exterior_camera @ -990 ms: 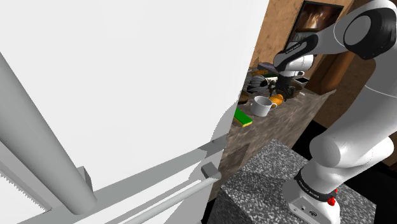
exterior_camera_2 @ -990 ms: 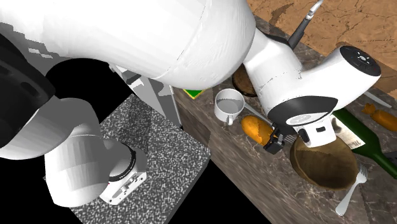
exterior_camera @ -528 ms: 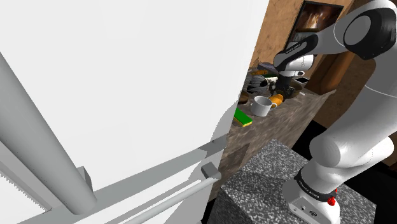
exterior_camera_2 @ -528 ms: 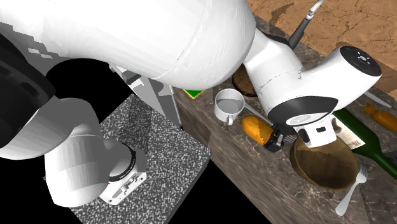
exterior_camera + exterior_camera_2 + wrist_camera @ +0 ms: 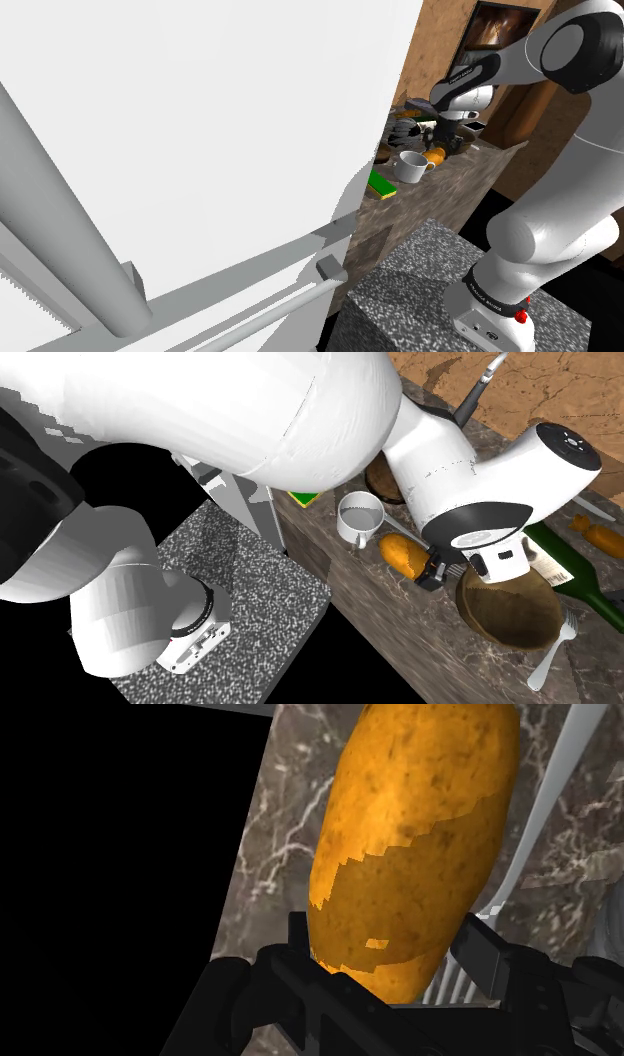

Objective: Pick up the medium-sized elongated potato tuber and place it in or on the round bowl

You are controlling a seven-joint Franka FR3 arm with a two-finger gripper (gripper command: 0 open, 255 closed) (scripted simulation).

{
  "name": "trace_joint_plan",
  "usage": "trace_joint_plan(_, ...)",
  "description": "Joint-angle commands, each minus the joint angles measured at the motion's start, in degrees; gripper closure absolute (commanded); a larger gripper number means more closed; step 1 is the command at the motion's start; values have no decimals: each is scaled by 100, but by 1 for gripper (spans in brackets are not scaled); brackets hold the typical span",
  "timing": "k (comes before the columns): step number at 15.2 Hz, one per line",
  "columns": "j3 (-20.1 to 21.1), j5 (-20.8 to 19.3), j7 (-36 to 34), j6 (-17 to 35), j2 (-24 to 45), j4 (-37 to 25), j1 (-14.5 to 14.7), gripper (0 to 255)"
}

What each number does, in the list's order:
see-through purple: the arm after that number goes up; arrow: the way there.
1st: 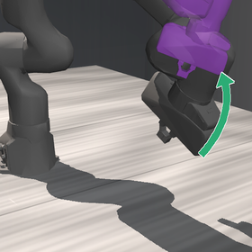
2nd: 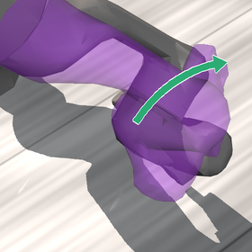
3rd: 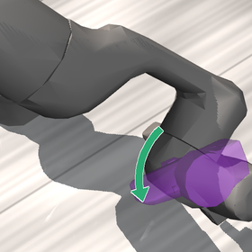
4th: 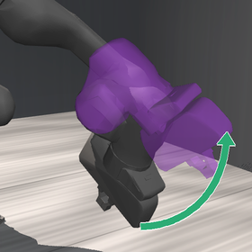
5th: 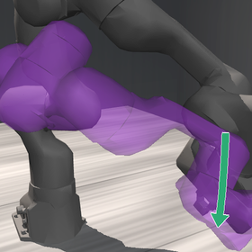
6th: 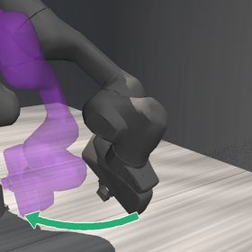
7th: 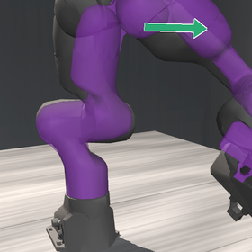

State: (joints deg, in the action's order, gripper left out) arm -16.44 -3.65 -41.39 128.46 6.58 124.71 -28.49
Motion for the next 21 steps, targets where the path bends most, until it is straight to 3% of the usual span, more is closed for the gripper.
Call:
trace_joint_plan(1,-2,-22,-8,-115,-78,-35,6,255)
trace_joint_plan(21,15,-170,-38,-1603,-751,-870,48,255)
